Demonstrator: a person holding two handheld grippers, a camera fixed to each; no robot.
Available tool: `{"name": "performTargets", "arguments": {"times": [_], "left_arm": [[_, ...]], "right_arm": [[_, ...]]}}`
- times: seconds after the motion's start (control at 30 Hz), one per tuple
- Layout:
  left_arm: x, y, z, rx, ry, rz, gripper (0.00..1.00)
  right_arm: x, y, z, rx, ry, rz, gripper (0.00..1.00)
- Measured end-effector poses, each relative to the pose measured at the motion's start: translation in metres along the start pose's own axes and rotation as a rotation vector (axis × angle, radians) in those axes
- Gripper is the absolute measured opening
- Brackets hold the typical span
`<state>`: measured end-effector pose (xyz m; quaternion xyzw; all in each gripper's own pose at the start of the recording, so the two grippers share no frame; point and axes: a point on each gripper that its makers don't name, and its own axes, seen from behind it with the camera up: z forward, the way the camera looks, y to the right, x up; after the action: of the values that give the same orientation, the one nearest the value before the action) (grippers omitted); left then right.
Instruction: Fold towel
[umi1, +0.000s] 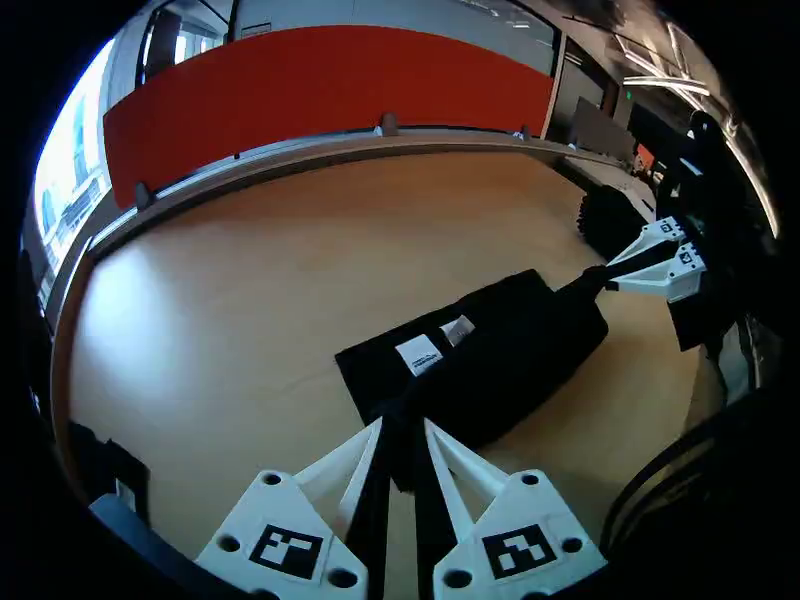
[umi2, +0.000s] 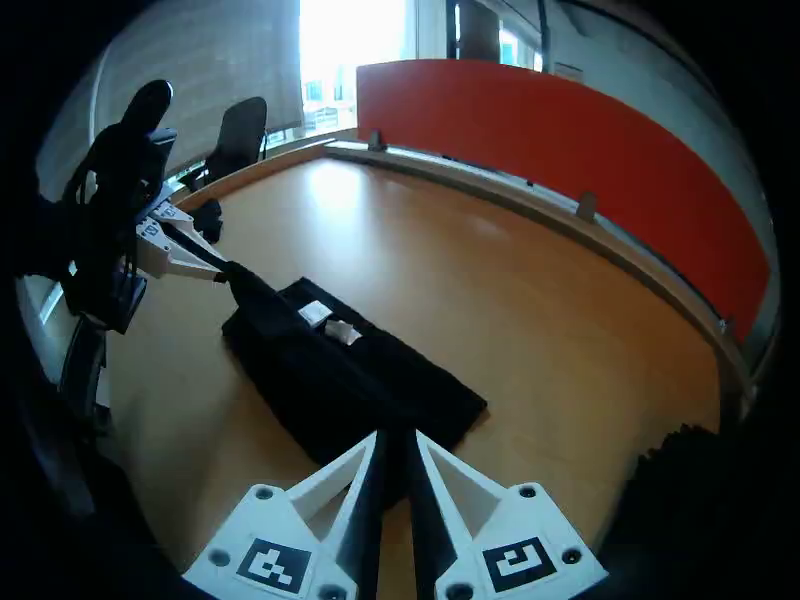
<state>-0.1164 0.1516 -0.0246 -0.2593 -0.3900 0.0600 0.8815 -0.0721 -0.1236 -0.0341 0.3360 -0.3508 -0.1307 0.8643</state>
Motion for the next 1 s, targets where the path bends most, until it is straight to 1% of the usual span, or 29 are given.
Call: {"name": "performTargets", "arguments": {"times": [0.37, 1.0], "left_arm": [[-0.003, -0.006, 0.015, 0.003, -0.014, 0.001, 0.13], [-0.015, -0.013, 0.043, 0.022, -0.028, -0.004, 0.13]], "right_arm": [[-0.003, 0.01, 0.013, 0.0, -0.023, 0.007, 0.13], [-0.027, 0.02, 0.037, -0.016, -0.063, 0.05, 0.14]]}}
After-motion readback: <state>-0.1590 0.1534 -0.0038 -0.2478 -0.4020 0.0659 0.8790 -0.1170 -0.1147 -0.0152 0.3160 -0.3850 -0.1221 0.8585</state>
